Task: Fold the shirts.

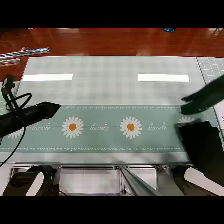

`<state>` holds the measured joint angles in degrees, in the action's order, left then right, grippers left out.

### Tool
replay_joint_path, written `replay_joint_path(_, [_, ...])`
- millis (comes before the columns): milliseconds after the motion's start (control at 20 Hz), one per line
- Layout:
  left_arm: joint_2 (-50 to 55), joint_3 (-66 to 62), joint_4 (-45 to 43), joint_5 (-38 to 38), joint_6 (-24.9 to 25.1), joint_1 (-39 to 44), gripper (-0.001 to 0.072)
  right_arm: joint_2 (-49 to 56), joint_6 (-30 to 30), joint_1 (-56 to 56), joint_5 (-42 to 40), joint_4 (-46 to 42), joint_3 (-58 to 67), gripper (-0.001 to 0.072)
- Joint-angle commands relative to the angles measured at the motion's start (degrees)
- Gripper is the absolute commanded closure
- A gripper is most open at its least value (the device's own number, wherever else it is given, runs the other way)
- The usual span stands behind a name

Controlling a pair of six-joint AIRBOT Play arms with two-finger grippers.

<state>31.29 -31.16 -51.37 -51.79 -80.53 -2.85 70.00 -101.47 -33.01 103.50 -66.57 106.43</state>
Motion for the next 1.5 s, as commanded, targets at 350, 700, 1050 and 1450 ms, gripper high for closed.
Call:
replay_joint_path(350, [0.37,-0.02,0.0,11.19,0.39,0.02,0.0683,-25.73,6.16,-30.84,2.95,-16.41,-39.45,0.0688])
replay_joint_path(700, [9.49,0.0,0.46,11.28,0.39,0.02,0.0683,-32.81,4.07,-31.04,0.2,-35.67,-61.92,0.0297])
replay_joint_path(1050, [23.37,-15.47,0.46,10.38,4.57,0.02,0.0683,-24.98,7.54,-20.83,-14.99,-14.43,-49.79,0.069])
replay_joint_path(1450, [41.66,-55.1,-11.13,-7.78,0.09,12.2,0.0684,-5.27,9.55,27.12,-40.35,0.39,-28.83,0.0688])
